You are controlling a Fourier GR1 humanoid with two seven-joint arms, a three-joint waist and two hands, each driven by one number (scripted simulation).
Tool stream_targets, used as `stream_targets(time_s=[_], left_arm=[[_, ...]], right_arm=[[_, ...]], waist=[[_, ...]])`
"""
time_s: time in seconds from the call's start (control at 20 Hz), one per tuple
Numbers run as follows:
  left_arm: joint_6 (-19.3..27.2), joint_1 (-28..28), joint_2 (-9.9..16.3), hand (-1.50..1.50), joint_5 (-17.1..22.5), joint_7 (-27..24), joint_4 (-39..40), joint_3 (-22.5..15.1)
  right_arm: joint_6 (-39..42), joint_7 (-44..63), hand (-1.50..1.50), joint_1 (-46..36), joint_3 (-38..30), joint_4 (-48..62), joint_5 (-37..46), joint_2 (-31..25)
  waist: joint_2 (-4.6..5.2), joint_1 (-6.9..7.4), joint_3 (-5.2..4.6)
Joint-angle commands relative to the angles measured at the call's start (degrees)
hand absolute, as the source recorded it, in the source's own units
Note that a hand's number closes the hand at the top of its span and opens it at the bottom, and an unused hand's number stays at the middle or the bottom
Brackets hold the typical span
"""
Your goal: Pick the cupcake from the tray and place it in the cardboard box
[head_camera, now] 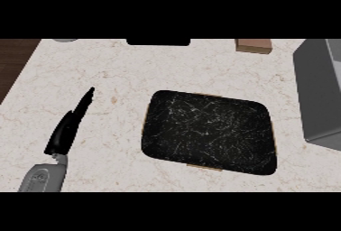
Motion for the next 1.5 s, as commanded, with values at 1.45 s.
stream_targets(time_s=[1.45], left_arm=[[0.55,-0.46,-1.07,0.00,-1.00,1.82,-1.42,-0.46]], right_arm=[[-6.34,-31.37,-1.50,-0.97,-34.69,34.93,-36.25,-11.62]], waist=[[0.36,0.17,0.42]])
